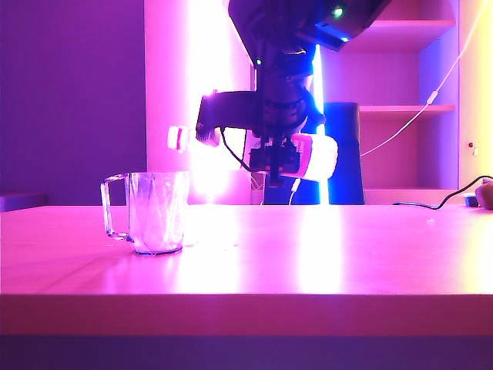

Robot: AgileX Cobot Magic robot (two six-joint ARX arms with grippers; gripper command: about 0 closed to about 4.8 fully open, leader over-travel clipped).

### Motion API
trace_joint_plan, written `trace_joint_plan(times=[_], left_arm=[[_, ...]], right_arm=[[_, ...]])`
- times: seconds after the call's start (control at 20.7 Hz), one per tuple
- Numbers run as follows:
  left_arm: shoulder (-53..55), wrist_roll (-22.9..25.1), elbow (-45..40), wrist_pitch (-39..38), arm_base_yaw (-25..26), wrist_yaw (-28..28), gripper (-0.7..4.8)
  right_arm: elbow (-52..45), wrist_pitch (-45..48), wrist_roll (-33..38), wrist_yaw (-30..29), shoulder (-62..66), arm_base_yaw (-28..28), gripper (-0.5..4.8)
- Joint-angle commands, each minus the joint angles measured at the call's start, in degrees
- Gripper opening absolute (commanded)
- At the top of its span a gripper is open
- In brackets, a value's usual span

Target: Pick up the mineral water bottle on the table and pour water into the mug until it's half full.

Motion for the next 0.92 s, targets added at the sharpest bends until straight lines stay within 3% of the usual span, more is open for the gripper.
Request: trace_joint_plan(times=[0.05,0.92], left_arm=[[0.0,0.2,0.0,0.7,0.0,0.3,-0.05],[0.0,0.2,0.0,0.7,0.0,0.3,-0.04]], right_arm=[[0.7,2.1,-2.1,2.4,-0.7,0.4,2.74],[0.7,2.1,-5.1,6.2,-0.7,0.9,2.74]])
